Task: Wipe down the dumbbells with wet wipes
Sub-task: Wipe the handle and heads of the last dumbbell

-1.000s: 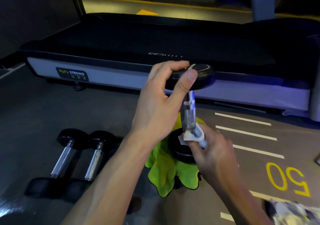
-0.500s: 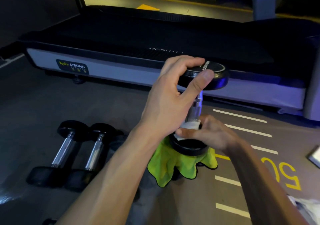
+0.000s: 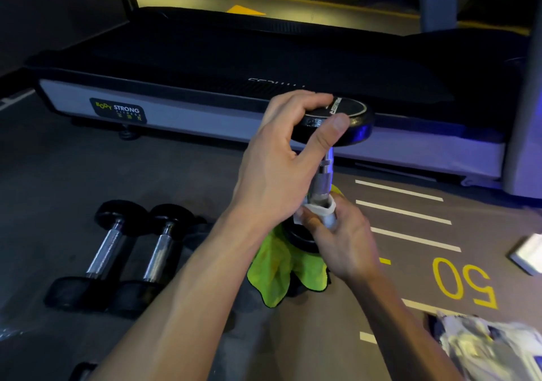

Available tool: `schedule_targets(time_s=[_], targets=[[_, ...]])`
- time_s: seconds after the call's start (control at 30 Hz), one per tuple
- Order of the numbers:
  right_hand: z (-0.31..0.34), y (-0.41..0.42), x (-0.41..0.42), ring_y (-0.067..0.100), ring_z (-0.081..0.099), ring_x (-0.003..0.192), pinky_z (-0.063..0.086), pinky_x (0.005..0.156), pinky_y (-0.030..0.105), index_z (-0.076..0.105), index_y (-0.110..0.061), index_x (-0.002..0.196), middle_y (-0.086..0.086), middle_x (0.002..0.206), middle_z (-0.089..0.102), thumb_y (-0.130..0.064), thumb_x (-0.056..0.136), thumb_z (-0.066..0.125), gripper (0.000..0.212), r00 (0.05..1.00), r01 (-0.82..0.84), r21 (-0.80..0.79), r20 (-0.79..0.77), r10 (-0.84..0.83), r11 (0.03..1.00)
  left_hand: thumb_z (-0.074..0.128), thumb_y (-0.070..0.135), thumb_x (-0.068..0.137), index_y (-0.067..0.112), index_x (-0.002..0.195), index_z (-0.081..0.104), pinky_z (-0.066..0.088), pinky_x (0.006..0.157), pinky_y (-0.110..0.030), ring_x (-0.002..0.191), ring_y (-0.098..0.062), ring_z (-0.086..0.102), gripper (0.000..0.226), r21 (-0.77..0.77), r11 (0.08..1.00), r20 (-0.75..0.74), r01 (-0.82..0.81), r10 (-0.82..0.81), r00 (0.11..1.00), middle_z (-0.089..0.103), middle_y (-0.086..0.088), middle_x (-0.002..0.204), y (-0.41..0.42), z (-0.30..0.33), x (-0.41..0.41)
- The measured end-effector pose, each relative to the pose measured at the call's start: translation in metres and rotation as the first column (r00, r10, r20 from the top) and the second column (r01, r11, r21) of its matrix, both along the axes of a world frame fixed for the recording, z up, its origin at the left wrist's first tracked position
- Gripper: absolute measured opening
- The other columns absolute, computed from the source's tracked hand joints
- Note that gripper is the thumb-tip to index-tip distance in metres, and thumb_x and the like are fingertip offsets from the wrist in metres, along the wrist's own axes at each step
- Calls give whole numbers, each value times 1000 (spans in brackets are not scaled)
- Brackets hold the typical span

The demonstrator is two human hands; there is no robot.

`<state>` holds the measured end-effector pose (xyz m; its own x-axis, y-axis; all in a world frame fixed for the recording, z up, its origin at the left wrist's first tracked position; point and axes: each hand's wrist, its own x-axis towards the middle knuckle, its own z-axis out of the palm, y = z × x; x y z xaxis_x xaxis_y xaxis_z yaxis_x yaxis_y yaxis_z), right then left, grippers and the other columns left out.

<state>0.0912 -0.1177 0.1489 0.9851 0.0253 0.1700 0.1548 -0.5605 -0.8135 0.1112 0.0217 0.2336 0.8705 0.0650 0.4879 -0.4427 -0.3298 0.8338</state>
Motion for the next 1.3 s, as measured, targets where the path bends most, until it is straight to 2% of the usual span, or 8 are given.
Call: schedule_targets(time_s=[0.2, 0.37, 0.6, 0.7, 0.87, 1.07, 1.17, 1.3], targets=[[-12, -14, -22, 33, 31, 151, 33, 114, 60, 67, -39, 127, -8, 141, 64, -57, 93, 37, 48, 996, 80, -297, 57, -66, 952, 61, 49, 101, 33, 130, 66, 39, 94, -6, 123, 8, 54, 34, 14, 1000, -15, 16, -15, 1000, 55, 21, 134, -1, 1, -5], [-13, -24, -39, 37, 45, 143, 39, 111, 58, 72, -32, 125, -11, 131, 69, -42, 94, 50, 39, 969, 178, -386, 227, -94, 905, 61, 52, 100, 32, 132, 65, 45, 99, -16, 126, 4, 53, 38, 57, 997, -8, 46, -45, 999, 52, 21, 137, -9, 1, -6], [1, -26, 12, 14, 61, 120, 44, 100, 38, 74, -33, 101, -14, 118, 68, -56, 85, 67, 29, 954, -251, -44, -178, 240, 967, 63, 49, 100, 31, 132, 66, 43, 99, -14, 129, 3, 53, 37, 77, 994, 19, 72, -73, 997, 52, 18, 138, -10, -2, -9], [14, -28, 36, 2, 70, 100, 50, 92, 26, 78, -27, 99, -7, 108, 77, -29, 78, 88, 24, 853, -374, 174, -322, 411, 911, 63, 44, 101, 29, 131, 66, 43, 102, -16, 128, 1, 54, 34, 48, 995, 35, 90, -91, 995, 54, 13, 137, -5, -4, -5], [19, -20, 45, 3, 71, 82, 52, 74, 12, 78, -18, 98, -3, 91, 80, -21, 83, 84, 17, 842, -362, 152, -370, 393, 920, 62, 40, 103, 30, 128, 66, 46, 106, -26, 129, -3, 55, 28, -10, 999, 39, 52, -52, 998, 56, 10, 133, 2, -6, 1], [1, -8, 19, 9, 68, 85, 54, 81, 35, 73, -29, 96, -6, 84, 73, -59, 86, 63, 34, 973, -182, -75, -155, 169, 980, 61, 40, 103, 32, 128, 65, 44, 107, -25, 133, -4, 54, 27, 30, 996, 35, 90, -91, 995, 57, 9, 137, 7, -5, -1], [4, -11, 3, 20, 60, 103, 46, 91, 41, 61, -38, 90, -17, 90, 63, -48, 96, 56, 13, 986, -164, -106, -56, 159, 981, 61, 41, 104, 32, 128, 66, 42, 105, -20, 131, 0, 53, 27, 20, 998, 29, 60, -61, 998, 57, 12, 137, 7, -5, -3], [6, -20, -11, 12, 58, 89, 44, 96, 50, 67, -33, 92, -16, 80, 64, -27, 102, 58, 14, 994, -109, -104, -2, 109, 989, 61, 40, 104, 30, 128, 66, 41, 102, -17, 129, 1, 54, 27, -1, 999, 27, 35, -35, 999, 57, 12, 135, 5, -5, -3]])
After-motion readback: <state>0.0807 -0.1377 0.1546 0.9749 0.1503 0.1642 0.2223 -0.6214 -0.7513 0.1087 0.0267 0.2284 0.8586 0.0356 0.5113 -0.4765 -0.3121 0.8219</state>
